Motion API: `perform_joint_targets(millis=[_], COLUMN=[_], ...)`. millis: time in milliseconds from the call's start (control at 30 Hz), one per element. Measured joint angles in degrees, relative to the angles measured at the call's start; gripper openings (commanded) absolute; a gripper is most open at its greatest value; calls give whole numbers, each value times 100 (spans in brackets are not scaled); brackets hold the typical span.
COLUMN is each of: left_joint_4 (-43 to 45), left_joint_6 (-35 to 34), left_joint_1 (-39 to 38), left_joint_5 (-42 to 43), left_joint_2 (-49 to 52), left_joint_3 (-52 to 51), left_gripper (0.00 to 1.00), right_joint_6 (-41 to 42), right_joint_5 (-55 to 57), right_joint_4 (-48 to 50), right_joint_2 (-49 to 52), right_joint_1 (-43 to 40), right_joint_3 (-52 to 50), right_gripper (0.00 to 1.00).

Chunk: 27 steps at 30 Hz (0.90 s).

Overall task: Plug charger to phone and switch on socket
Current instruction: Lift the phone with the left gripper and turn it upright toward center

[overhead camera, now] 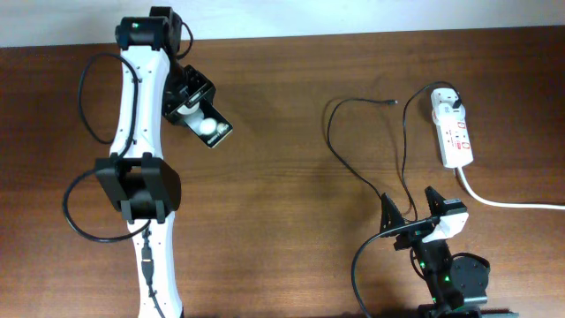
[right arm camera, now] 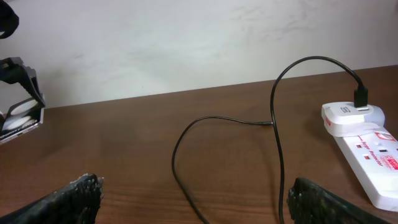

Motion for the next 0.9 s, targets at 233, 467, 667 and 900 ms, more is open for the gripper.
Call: perform_joint_targets(millis=[233, 467, 667, 900], left_joint_4=[-9, -15, -17, -33], left_joint_6=[710, 1351, 1843, 2227], left_joint_1=[0, -63, -470, -901], left_joint_5=[326, 776, 905, 804], left_joint_2=[-308, -1152, -1838, -3388], left_joint_3=[0, 4, 4, -761], left_gripper=[69, 67, 64, 62], right_joint_6=[4, 4, 0, 0], right_joint_5=[0, 0, 0, 0], right_joint_4=[0, 0, 0, 0], right_joint_2=[0, 0, 0, 0], right_joint_1=[2, 0, 2, 0], right_joint_3=[0, 0, 0, 0], right_gripper=[99, 99, 99, 99])
